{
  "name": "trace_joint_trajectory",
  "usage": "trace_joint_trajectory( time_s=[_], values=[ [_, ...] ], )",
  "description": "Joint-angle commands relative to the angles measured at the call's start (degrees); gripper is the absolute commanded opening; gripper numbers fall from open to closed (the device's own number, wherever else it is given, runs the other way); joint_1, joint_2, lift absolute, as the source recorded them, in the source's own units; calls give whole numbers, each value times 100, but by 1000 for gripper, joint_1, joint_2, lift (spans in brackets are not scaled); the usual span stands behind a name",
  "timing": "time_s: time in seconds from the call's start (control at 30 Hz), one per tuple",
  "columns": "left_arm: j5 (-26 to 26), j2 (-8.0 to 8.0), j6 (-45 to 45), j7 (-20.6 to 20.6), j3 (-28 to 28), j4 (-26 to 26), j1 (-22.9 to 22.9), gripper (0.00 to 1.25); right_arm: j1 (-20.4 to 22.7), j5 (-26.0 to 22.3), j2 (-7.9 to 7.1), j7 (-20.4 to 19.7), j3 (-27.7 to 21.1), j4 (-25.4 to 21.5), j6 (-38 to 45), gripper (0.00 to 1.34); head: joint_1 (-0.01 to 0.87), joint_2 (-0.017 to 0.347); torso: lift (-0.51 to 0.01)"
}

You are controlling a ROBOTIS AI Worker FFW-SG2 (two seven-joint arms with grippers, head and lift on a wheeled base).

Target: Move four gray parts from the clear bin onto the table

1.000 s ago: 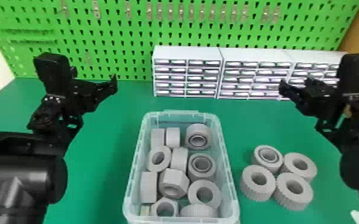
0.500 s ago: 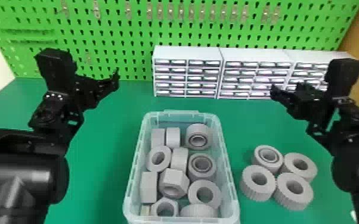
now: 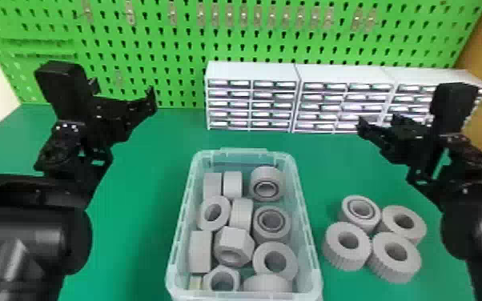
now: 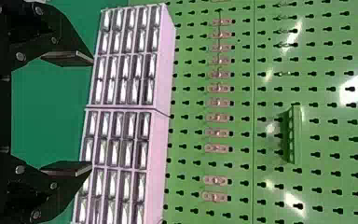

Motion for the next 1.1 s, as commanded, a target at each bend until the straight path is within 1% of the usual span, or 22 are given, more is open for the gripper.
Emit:
trace_joint_trajectory(
  time_s=[0.0,0.07,0.23,0.5,1.07],
  values=[
    [-42,9,-84,-10,-15,0,25,1111,-13,-5,-5,0,51,34,0,862,686,26,-50],
    [-192,18,-146,-10,-50,0,34,1111,-31,-13,-5,0,78,34,0,862,686,26,-50],
    [-359,44,-260,-10,-103,35,78,1111,-57,-13,-22,0,121,51,0,864,686,26,-50],
    [-139,44,-541,-10,11,184,210,1111,-13,-13,-13,0,157,69,0,867,686,26,-50],
    [-244,44,-532,-10,55,254,227,1111,-13,-101,22,0,174,60,0,867,686,26,-50]
  ],
)
